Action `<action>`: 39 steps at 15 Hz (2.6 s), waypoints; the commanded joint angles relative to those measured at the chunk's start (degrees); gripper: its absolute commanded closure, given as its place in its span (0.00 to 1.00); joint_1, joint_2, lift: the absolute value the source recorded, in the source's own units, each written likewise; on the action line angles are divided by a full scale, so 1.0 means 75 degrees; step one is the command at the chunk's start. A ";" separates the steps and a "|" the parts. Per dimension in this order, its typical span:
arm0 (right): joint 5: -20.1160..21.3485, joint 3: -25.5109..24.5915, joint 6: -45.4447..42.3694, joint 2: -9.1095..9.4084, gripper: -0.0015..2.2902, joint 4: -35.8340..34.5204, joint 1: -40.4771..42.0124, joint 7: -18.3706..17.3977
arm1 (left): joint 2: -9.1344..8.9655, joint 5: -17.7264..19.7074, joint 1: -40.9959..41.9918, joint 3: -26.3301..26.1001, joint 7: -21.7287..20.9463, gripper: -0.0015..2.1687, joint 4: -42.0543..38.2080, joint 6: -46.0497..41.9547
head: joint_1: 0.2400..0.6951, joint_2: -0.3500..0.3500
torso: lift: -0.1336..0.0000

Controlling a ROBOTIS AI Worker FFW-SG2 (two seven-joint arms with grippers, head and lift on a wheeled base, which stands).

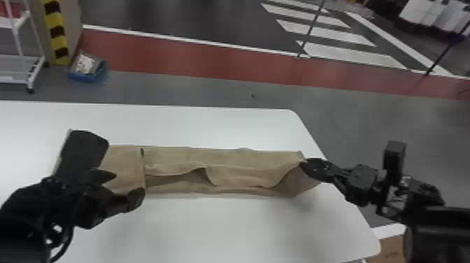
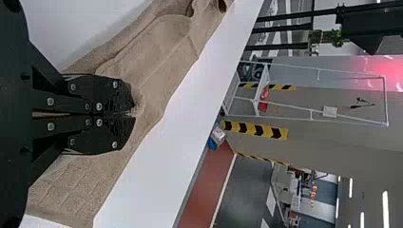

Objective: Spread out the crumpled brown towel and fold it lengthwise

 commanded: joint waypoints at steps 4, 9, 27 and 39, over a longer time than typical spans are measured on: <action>-0.0019 -0.0006 0.0051 0.0012 0.57 0.0000 0.0018 0.0000 | -0.0134 0.0024 -0.0211 -0.0430 0.0128 0.22 0.0688 -0.0576 | 1.00 0.00 | 0.07; -0.0089 -0.0111 0.0051 -0.0035 0.57 0.0000 0.0065 0.0000 | -0.0134 -0.0023 -0.0269 -0.0488 0.0210 0.22 0.0957 -0.0716 | 1.00 0.00 | 0.07; -0.0160 -0.0111 0.0074 0.0000 0.57 -0.0024 0.0065 0.0000 | -0.0099 0.0001 -0.0539 -0.0160 -0.0001 0.33 0.1402 -0.0716 | 1.00 0.00 | 0.07; -0.0160 -0.0111 0.0191 0.0070 0.57 -0.0059 0.0065 0.0000 | -0.0064 -0.0046 -0.0445 0.0051 -0.0329 0.56 0.1309 -0.0716 | 1.00 0.00 | 0.07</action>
